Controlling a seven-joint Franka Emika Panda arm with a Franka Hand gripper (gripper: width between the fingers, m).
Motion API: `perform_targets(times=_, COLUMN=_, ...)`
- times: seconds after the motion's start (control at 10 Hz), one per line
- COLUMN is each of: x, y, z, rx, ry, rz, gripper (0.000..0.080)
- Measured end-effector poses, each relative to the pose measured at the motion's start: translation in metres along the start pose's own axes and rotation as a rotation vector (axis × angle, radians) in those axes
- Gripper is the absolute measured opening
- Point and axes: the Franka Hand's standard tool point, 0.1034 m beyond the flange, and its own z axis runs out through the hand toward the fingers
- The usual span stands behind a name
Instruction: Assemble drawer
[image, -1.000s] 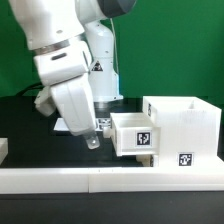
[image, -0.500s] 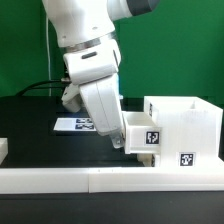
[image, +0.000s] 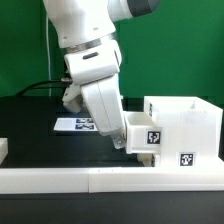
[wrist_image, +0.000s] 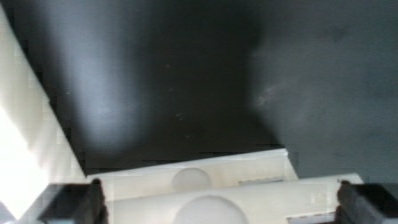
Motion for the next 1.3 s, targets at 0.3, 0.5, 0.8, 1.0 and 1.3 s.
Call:
perform_targets(times=0.3, x=0.020, y=0.003, z=0.002, rx=-0.015, ry=0.008, rz=-0.077, gripper=0.0649)
perform_targets(times=0.5, x=0.018, y=0.003, z=0.002, rx=-0.015, ry=0.008, rz=-0.074, gripper=0.0649)
perform_targets(times=0.8, x=0.027, y=0.000, z=0.009, rx=-0.017, ry=0.010, rz=-0.067, gripper=0.0649)
perform_targets(times=1.0, x=0.037, y=-0.001, z=0.010, rx=-0.014, ry=0.013, rz=-0.072, gripper=0.0649)
perform_targets(times=1.3, x=0.026, y=0.002, z=0.004, rx=0.000, ry=0.011, rz=-0.071, gripper=0.0649)
